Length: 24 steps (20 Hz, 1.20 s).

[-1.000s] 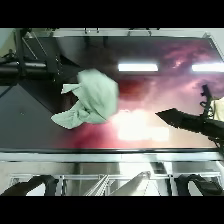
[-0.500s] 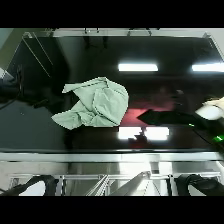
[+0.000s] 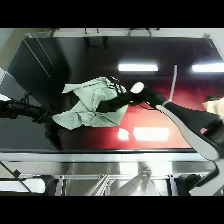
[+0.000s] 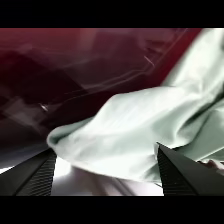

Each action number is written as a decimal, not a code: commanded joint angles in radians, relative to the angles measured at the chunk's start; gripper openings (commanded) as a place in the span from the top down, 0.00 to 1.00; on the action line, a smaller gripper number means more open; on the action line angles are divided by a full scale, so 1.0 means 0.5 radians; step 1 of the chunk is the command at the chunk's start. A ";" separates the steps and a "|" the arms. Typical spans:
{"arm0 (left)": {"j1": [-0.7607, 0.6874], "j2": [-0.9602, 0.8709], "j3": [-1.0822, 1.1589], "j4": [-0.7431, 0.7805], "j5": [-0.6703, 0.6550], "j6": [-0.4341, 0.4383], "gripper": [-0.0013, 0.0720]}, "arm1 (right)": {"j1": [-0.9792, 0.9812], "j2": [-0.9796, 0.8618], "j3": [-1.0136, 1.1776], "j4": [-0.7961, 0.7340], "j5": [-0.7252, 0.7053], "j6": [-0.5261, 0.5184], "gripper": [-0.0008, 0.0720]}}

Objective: Fold the shirts.

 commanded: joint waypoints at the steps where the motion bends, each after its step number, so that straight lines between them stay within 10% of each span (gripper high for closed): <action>1: 0.002 -0.206 0.100 0.018 -0.059 0.035 0.02 | 0.043 -0.281 0.428 -0.168 0.018 0.132 0.35; 5: -0.150 -0.297 0.177 0.023 -0.134 0.036 0.15 | 0.047 -0.435 0.616 -0.191 0.152 0.172 0.36; 7: -0.245 -0.282 0.178 0.019 -0.147 0.078 0.93 | 0.055 -0.438 0.627 -0.193 0.192 0.170 0.36; 9: -0.311 -0.220 0.177 -0.028 -0.146 0.103 0.97 | 0.053 -0.436 0.639 -0.237 0.254 0.171 0.71; 12: -0.351 -0.096 0.177 -0.301 -0.163 0.166 0.97 | 0.049 -0.434 0.668 -0.163 0.280 0.229 0.96; 17: -0.177 0.254 0.182 -0.681 -0.201 0.226 0.97 | -0.133 -0.183 0.751 -0.079 0.544 0.223 0.96; 24: 0.546 0.964 0.720 -1.323 -0.549 0.138 0.97 | -1.237 1.073 0.750 -0.154 0.642 0.492 0.96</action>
